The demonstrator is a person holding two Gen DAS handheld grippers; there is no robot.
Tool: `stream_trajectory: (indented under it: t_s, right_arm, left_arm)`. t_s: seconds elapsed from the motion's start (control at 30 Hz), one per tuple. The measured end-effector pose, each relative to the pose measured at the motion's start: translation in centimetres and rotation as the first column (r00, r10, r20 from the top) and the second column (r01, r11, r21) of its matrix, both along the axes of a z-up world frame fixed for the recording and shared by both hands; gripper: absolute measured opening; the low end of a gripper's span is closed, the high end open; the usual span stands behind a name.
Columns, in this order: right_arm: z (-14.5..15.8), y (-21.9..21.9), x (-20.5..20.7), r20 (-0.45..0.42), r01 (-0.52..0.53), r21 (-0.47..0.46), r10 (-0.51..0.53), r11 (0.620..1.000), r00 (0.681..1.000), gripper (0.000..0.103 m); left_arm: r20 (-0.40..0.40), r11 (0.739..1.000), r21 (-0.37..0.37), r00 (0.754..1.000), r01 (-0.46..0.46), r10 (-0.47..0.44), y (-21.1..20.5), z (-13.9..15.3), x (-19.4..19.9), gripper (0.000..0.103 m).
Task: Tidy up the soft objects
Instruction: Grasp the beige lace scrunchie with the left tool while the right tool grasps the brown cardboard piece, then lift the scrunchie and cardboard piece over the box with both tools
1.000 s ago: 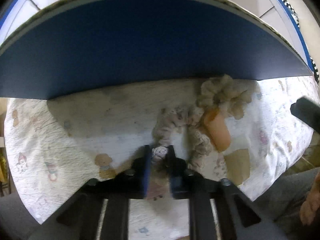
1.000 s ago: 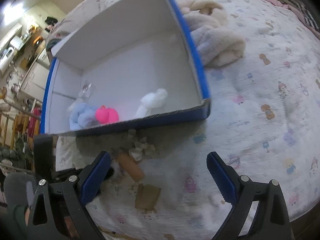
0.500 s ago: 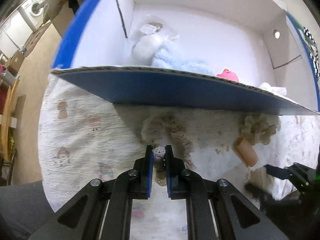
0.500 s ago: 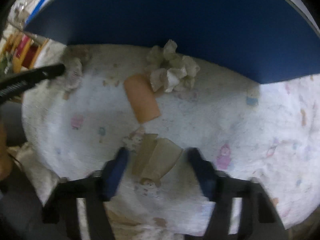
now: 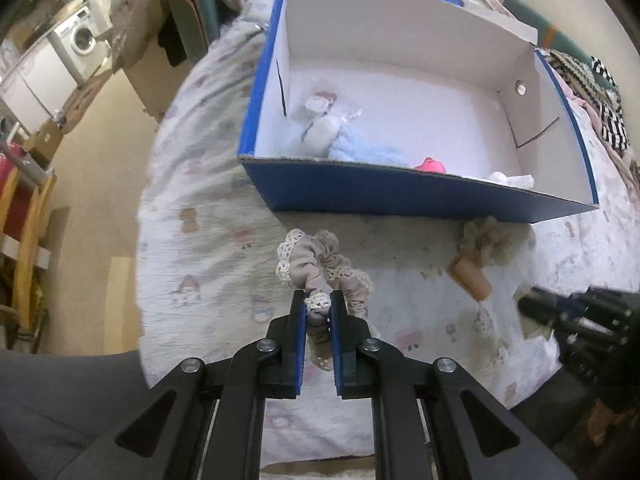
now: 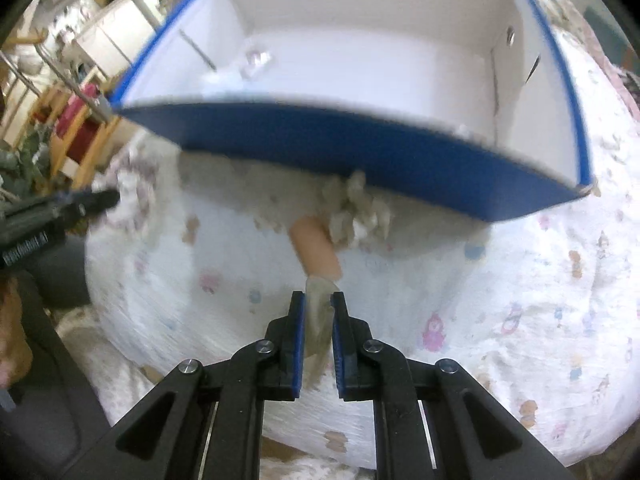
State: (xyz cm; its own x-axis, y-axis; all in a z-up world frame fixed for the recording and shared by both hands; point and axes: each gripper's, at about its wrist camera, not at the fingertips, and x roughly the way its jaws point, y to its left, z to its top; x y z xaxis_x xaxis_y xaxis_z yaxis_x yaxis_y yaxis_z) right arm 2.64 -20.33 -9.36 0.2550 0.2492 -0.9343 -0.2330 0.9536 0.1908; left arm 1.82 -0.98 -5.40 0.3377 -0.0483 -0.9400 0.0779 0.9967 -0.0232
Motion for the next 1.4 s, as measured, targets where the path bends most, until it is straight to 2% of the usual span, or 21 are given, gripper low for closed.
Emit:
stream_trajectory:
  t_s: [0.1, 0.2, 0.43, 0.6, 0.67, 0.97, 1.1, 1.23, 1.4]
  right_arm:
    - [1.8, -0.2, -0.3, 0.053, -0.002, 0.035, 0.0, 0.999, 0.999, 0.014]
    - [2.6, -0.6, -0.5, 0.079, -0.004, 0.07, -0.002, 0.998, 0.997, 0.014]
    - [3.6, -1.9, 0.0, 0.097, 0.045, 0.148, -0.06, 0.988, 0.993, 0.014]
    - [4.6, -2.9, 0.1, 0.109, 0.086, 0.215, -0.111, 0.973, 0.988, 0.014]
    - [5.2, -3.2, 0.2, 0.114, 0.095, 0.25, -0.127, 0.964, 0.985, 0.014]
    - [8.5, -4.6, 1.8, 0.189, 0.125, 0.355, -0.202, 0.927, 0.961, 0.014]
    - [10.6, -4.9, 3.6, 0.234, 0.123, 0.383, -0.224, 0.916, 0.946, 0.014]
    - [11.8, -4.5, 5.8, 0.262, 0.11, 0.364, -0.215, 0.925, 0.941, 0.014]
    - [11.7, -3.7, 8.6, 0.276, 0.101, 0.326, -0.197, 0.94, 0.941, 0.014]
  left_arm:
    - [0.029, 1.0, 0.025, 1.0, -0.008, 0.007, -0.7, 1.0, -0.4, 0.01]
    - [0.054, 0.999, 0.019, 0.998, -0.032, 0.031, -0.7, 1.9, -0.4, 0.01]
    - [0.105, 0.999, -0.028, 0.994, -0.032, 0.035, -1.0, 5.5, -0.6, 0.01]
    - [0.177, 1.0, 0.003, 0.984, 0.007, -0.008, -1.1, 7.3, 0.6, 0.01]
    - [0.189, 1.0, -0.007, 0.982, 0.009, -0.007, -0.7, 7.7, 1.2, 0.01]
    - [0.249, 1.0, 0.008, 0.968, 0.0, -0.002, 0.0, 8.5, 4.9, 0.01]
    - [0.228, 1.0, -0.016, 0.974, 0.007, -0.004, -0.4, 7.7, 7.1, 0.01]
    - [0.249, 1.0, -0.006, 0.968, 0.03, -0.028, -1.4, 7.4, 8.9, 0.01]
    - [0.255, 0.999, -0.007, 0.966, 0.051, -0.047, -2.3, 6.8, 11.1, 0.01]
